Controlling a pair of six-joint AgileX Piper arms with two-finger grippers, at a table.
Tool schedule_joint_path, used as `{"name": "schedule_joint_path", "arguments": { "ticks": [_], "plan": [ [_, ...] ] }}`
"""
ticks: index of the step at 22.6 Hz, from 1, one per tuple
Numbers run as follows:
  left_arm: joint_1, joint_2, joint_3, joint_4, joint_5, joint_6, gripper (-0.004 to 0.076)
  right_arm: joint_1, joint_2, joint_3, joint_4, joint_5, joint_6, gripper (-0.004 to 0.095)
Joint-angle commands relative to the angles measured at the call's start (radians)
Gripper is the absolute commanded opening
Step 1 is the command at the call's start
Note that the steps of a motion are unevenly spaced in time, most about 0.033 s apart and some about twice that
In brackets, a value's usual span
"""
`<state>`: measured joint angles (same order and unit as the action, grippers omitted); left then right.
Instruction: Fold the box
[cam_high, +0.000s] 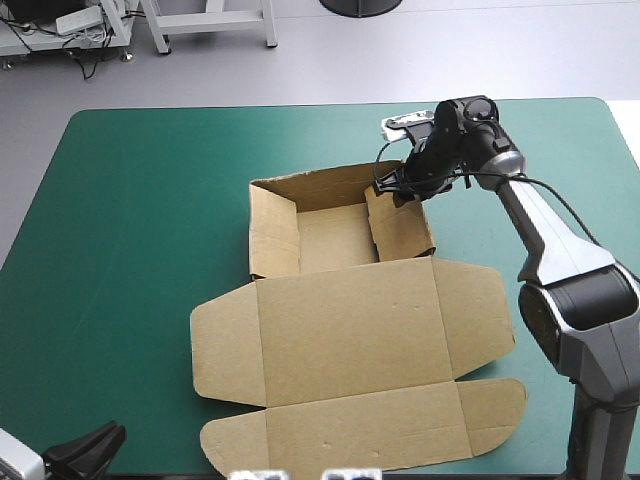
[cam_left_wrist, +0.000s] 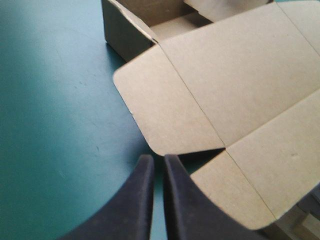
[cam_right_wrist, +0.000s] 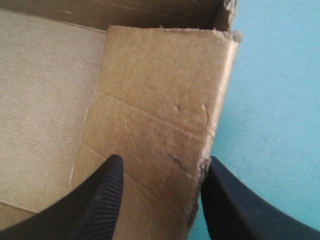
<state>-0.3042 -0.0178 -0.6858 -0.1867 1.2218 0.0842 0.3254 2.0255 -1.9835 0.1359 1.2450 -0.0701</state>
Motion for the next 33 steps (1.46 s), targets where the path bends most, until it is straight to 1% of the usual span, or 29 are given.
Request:
{"name": "schedule_joint_path", "arguments": {
  "ticks": [1,3,5,6,7,8,9,10,11,12,15,17,18,20,22,24,25,27,29,31,33],
  "plan": [
    [-0.007,0.012,0.014,-0.062,-0.045,-0.004,0.0018,-0.001,-0.018,-0.027,0.005,0.011,0.005,0.0457],
    [-0.007,0.019,0.019,-0.056,-0.045,-0.004,0.0017,-0.001,-0.002,-0.027,-0.006,0.011,0.005,0.0446],
    [-0.007,0.03,0.018,-0.034,-0.055,-0.004,0.0017,-0.001,0.017,-0.027,-0.052,0.011,0.005,0.0301],
    [-0.007,0.037,0.018,-0.017,-0.055,-0.004,0.0017,-0.001,0.027,-0.027,-0.142,0.001,0.003,0.0053],
    [-0.007,0.038,0.018,-0.013,-0.055,-0.004,0.0017,-0.003,0.032,-0.027,-0.192,-0.001,0.01,-0.0014],
    [-0.007,0.048,0.018,-0.01,-0.053,-0.002,0.0017,-0.022,0.035,-0.027,-0.333,-0.005,0.038,-0.0005],
    [-0.007,0.054,0.018,-0.01,-0.053,-0.002,0.0017,-0.057,0.037,-0.027,-0.422,-0.003,0.07,-0.0015],
    [-0.007,0.058,0.018,-0.006,-0.053,-0.002,0.0017,-0.094,0.035,-0.027,-0.473,0.008,0.076,-0.0019],
    [-0.007,0.062,0.018,-0.006,-0.051,-0.002,0.0017,-0.163,0.031,-0.027,-0.501,0.013,0.091,-0.002],
    [-0.007,0.065,0.018,-0.006,-0.051,-0.002,0.0017,-0.227,0.027,-0.027,-0.486,0.013,0.096,-0.002],
    [-0.007,0.066,0.018,-0.002,-0.05,-0.002,0.0017,-0.487,0.025,-0.027,-0.378,0.013,0.076,-0.002],
    [-0.007,0.066,0.018,-0.002,-0.05,-0.002,0.0017,-0.65,0.025,-0.027,-0.327,0.006,0.053,-0.0018],
    [-0.007,0.066,0.018,-0.002,-0.05,-0.002,0.0017,-0.711,0.027,-0.027,-0.295,0.008,0.026,-0.0017],
    [-0.007,0.066,0.018,-0.002,-0.052,-0.006,0.0012,-0.756,0.031,-0.027,-0.284,0.012,-0.02,-0.0016],
    [-0.007,0.066,0.018,-0.002,-0.052,-0.006,0.0011,-0.779,0.038,-0.027,-0.301,0.012,-0.032,0.0013],
    [-0.007,0.066,0.018,-0.002,-0.052,-0.008,0.0008,-0.782,0.046,-0.027,-0.319,-0.003,-0.038,0.0128],
    [-0.007,0.066,0.018,-0.002,-0.05,-0.008,0.0008,-0.78,0.046,-0.027,-0.312,-0.023,-0.038,0.0227],
    [-0.007,0.066,0.018,-0.007,-0.05,-0.01,0.0008,-0.78,0.046,-0.03,-0.302,-0.049,-0.038,0.0361],
    [-0.007,0.066,0.018,-0.007,-0.05,-0.01,0.0008,-0.78,0.046,-0.042,-0.302,-0.053,-0.03,0.0452],
    [-0.007,0.067,0.018,-0.005,-0.05,-0.01,0.0006,-0.78,0.046,-0.06,-0.302,-0.049,-0.018,0.0498],
    [-0.007,0.074,0.018,0.0,-0.05,-0.01,-0.0001,-0.78,0.045,-0.095,-0.302,-0.029,-0.018,0.05]
  ]
}}
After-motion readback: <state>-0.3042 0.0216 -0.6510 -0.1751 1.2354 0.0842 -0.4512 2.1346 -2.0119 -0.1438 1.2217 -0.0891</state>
